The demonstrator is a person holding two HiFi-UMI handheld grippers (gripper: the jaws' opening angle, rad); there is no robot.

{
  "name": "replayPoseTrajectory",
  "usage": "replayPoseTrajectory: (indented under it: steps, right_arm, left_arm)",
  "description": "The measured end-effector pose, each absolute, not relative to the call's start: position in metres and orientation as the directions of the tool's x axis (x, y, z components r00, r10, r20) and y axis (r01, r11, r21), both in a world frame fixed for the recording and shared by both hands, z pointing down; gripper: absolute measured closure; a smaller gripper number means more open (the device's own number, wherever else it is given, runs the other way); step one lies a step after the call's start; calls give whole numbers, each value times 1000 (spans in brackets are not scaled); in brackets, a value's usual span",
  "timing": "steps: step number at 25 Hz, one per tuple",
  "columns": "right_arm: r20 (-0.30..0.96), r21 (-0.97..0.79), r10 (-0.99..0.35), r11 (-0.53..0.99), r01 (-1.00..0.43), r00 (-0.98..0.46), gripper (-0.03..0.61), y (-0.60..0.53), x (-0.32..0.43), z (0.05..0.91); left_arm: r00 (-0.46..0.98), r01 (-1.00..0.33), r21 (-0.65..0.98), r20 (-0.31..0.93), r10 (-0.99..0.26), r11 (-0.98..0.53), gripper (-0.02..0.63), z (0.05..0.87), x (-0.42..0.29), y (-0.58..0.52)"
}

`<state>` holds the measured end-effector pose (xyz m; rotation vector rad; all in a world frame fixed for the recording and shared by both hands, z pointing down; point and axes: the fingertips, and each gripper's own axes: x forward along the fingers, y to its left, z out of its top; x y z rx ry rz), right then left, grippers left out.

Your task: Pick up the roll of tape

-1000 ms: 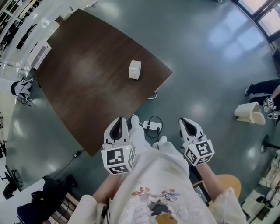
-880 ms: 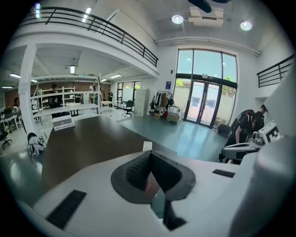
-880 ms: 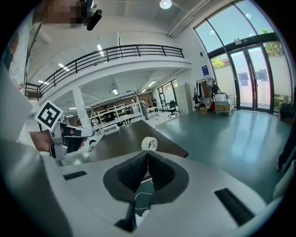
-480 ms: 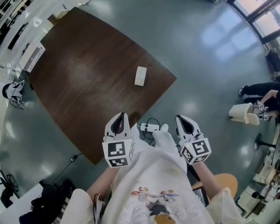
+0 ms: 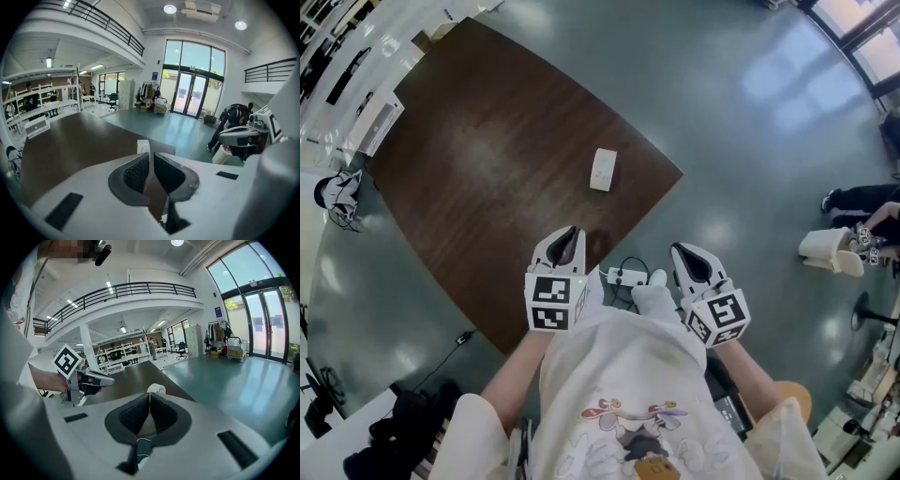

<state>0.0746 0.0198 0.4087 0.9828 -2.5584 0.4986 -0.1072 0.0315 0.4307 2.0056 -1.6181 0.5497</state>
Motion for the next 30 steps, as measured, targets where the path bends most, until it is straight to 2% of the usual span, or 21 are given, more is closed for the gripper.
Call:
replayPoseTrajectory:
  steps: [2, 3, 10, 18, 30]
  right_arm:
    - [447, -204, -563, 693, -692, -695, 571, 15, 69, 411]
    - [447, -210, -563, 689, -693, -695, 571, 13, 67, 412]
    - [452, -219, -581, 663, -716, -677, 571, 0, 57, 425]
    - [454, -220, -594, 647, -730, -664, 571, -17, 42, 436]
    - [467, -231, -611, 614, -755, -639, 571, -32, 27, 443]
  left_arm:
    - [267, -964, 183, 629, -730, -194, 525, 442, -110, 24]
    - [282, -959, 197, 642, -713, -202, 508, 447, -112, 20]
    - [410, -909, 340, 639, -651, -239, 504, 465, -123, -10]
    - [507, -861, 406, 637, -581, -307, 462, 489, -131, -34]
    - [682, -731, 562, 579, -446, -388, 451, 521, -127, -78]
